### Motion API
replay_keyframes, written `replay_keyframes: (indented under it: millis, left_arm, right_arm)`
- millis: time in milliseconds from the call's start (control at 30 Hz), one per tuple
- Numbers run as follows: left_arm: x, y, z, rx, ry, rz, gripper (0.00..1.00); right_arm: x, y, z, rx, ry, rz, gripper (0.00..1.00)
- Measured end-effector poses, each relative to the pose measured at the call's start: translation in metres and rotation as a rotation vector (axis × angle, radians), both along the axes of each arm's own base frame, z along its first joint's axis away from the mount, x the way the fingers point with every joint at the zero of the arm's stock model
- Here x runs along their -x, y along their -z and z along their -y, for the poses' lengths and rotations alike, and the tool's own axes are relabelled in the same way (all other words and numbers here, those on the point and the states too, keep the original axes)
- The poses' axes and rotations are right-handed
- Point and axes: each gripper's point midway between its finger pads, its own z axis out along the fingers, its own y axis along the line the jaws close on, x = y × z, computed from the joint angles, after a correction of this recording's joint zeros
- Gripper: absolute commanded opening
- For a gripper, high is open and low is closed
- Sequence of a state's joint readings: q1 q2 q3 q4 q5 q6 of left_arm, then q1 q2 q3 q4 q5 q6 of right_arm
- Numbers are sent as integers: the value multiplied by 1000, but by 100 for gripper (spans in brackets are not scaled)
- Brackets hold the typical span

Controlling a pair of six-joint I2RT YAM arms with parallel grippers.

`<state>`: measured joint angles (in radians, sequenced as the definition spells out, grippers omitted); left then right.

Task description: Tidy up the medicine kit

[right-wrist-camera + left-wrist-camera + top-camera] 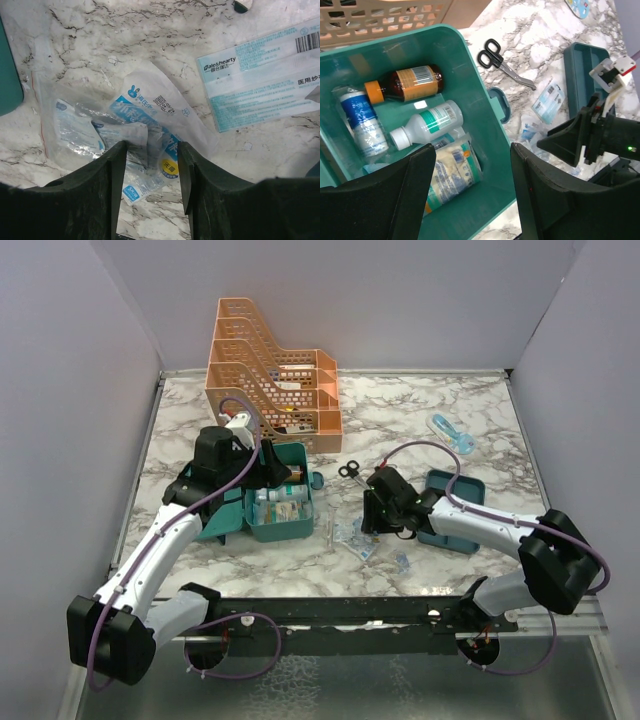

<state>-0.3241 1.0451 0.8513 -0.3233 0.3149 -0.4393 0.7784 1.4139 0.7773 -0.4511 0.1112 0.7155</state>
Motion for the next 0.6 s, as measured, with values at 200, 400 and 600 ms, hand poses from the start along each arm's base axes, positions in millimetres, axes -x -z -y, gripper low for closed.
replay_keyframes:
  millis: [200,400,600]
  left_arm:
    - [6,-12,4,47,5,6,66]
    - [19,-42,4,111,10,78,67]
    - [32,-59,7,168,31,100,68]
  right_arm:
    - [0,10,-1,-29,14,14,39]
    - [-2,9,-10,-82,14,28,13]
    - [-5,0,-12,-108,19,48,2]
